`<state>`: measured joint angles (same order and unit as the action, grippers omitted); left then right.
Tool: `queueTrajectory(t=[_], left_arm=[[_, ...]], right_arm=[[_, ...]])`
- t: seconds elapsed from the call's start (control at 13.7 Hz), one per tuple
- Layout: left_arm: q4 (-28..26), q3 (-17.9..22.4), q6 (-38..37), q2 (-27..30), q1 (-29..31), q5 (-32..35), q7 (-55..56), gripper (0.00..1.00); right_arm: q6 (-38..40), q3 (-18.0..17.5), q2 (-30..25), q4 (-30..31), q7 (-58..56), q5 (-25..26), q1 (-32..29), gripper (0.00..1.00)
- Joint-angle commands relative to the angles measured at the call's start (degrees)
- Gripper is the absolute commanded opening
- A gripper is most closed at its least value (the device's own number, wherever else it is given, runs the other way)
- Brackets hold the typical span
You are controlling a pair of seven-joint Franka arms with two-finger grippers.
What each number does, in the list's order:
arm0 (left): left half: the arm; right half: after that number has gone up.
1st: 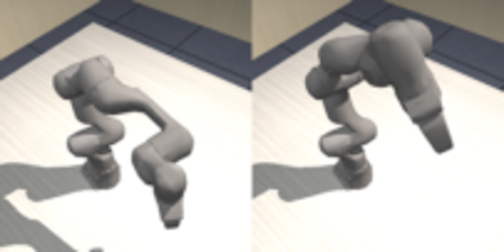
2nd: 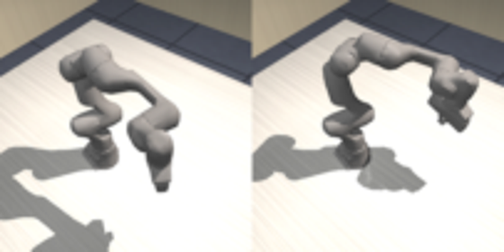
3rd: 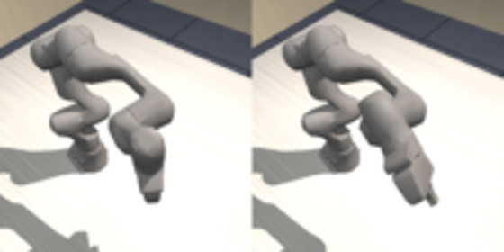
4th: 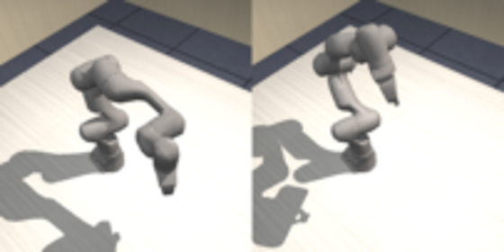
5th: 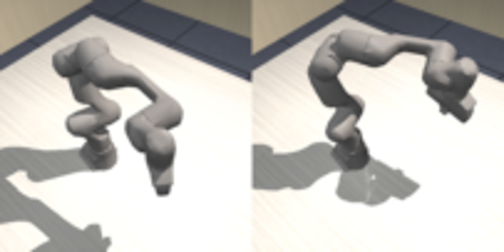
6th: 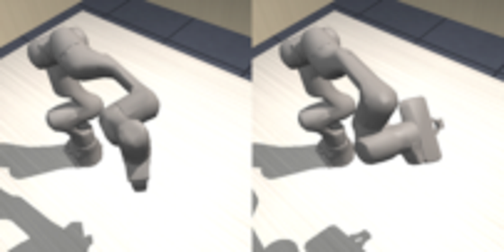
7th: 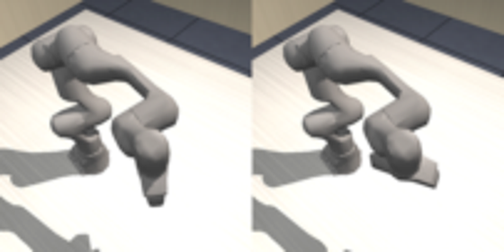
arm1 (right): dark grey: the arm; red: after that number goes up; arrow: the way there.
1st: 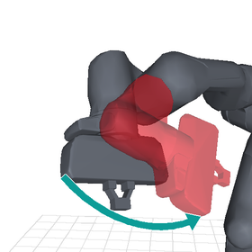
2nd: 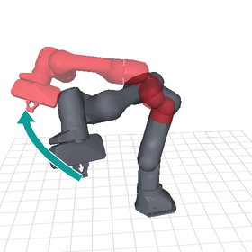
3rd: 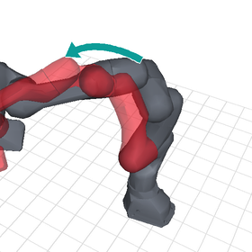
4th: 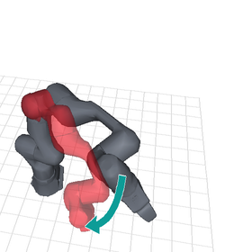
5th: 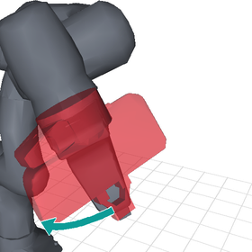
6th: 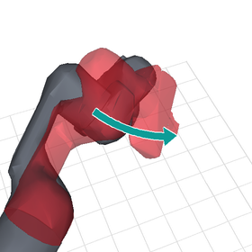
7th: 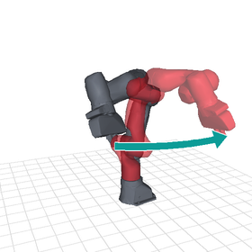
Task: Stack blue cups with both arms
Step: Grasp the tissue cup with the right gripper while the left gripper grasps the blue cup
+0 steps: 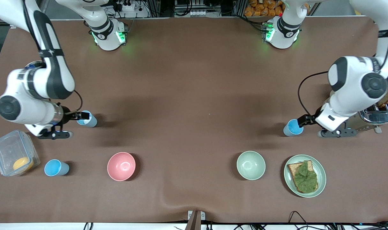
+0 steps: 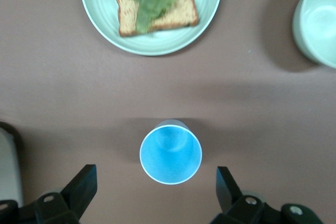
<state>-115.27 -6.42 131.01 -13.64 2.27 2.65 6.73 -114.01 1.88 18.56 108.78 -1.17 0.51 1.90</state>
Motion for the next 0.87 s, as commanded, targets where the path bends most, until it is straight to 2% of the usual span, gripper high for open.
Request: queueTrajectory(t=[0.0,0.36,0.44,0.51,0.58,0.66,0.73,0.8], left_arm=[[-1.97,0.01,2.32,-1.56,0.46,-0.1,-1.28,1.0],[-3.91,0.01,4.69,-4.37,2.21,-0.02,-2.06,1.0],[-4.0,-0.08,5.74,-4.82,2.65,-0.02,-2.33,1.0],[-4.0,-0.08,6.27,-5.69,3.0,-0.02,-3.03,1.0],[-3.91,-0.08,6.71,-6.31,3.44,-0.02,-3.3,1.0],[-3.91,-0.08,6.8,-6.84,3.44,-0.02,-3.21,0.89],[-3.91,-0.08,6.8,-7.1,3.44,-0.02,-3.3,0.73],[-3.91,-0.08,6.8,-7.37,3.18,-0.02,-3.21,0.5]], right_arm=[[-3.66,0.05,1.99,1.61,0.47,1.16,0.29,1.0],[-7.19,0.05,5.78,1.61,0.47,1.16,0.03,1.0],[-7.1,0.05,5.96,1.61,0.47,1.16,0.03,0.94],[-7.01,0.05,5.96,1.61,0.47,1.16,0.12,0.55],[-6.67,0.05,6.14,1.61,0.47,1.16,0.12,0.26],[-6.66,0.05,6.57,1.61,0.47,1.16,0.12,0.1],[-6.75,0.05,6.75,1.61,0.47,1.16,0.03,0.0],[-6.66,0.05,6.93,1.52,-0.23,1.16,-0.14,0.0]])
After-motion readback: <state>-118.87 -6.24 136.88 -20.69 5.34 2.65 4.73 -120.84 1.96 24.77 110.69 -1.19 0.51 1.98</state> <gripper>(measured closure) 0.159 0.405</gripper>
